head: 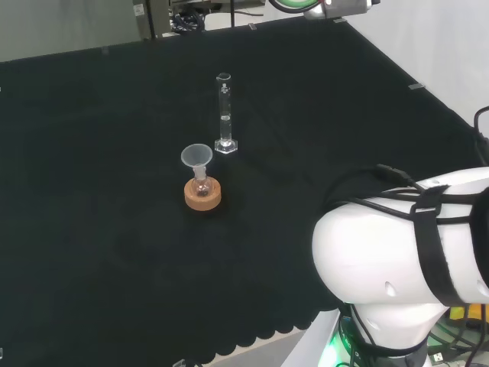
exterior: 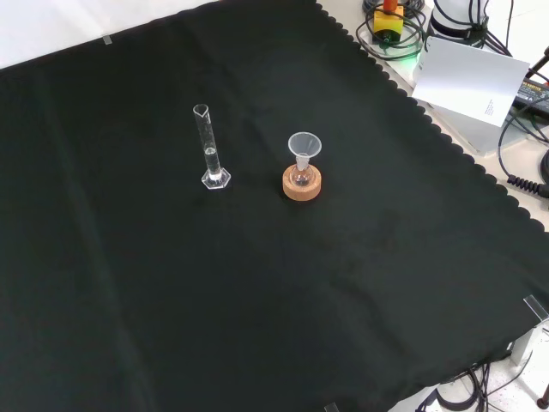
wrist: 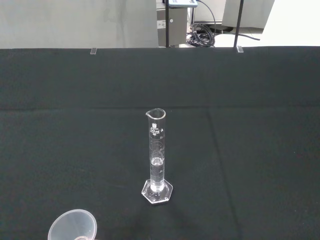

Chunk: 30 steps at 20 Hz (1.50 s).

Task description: Pick up the graduated cylinder.

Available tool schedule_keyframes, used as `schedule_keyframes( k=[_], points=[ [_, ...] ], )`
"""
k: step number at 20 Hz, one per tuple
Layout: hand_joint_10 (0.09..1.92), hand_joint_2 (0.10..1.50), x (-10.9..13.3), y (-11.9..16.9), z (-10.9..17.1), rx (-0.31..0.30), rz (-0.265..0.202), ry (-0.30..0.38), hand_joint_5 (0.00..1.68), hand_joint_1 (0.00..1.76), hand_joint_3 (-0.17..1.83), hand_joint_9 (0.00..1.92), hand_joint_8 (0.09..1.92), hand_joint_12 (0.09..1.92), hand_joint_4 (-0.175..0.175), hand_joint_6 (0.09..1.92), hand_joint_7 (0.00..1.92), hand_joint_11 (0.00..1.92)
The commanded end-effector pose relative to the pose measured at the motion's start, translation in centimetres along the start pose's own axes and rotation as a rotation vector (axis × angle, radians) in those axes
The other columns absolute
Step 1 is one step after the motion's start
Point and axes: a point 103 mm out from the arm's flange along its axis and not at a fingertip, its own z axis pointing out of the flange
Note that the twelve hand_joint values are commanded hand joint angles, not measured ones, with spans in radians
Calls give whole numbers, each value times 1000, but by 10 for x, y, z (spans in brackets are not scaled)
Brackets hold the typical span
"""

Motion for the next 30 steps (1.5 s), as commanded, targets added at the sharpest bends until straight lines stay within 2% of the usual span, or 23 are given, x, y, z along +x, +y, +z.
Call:
schedule_keyframes(
  k=[1, 4, 10, 19, 23, 26, 30],
  points=[
    [640, 1106, 0, 0, 0, -9, 1, -7, 138, 9, 537, 116, 267, 1268, -6, 210, 27, 24],
    [635, 1175, 2, 1, 1, -7, 5, -10, 188, 0, 411, 112, 311, 1313, -6, 87, 3, 2],
    [635, 1189, 2, 6, 3, -3, 21, -10, 200, 0, 385, 113, 320, 1318, -7, 87, 0, 0],
    [635, 1201, -22, 29, 35, 19, 97, 7, 211, 0, 360, 118, 344, 1314, -9, 87, 1, 0],
    [639, 1200, -38, 46, 54, 24, 108, 13, 212, 0, 354, 128, 353, 1314, -14, 87, 10, 0],
    [643, 1196, -50, 71, 76, 31, 108, 44, 212, 0, 346, 134, 361, 1314, -20, 87, 17, 0],
    [647, 1185, -64, 111, 111, -9, 81, 87, 216, 24, 329, 135, 376, 1313, -29, 87, 20, 0]
  ],
)
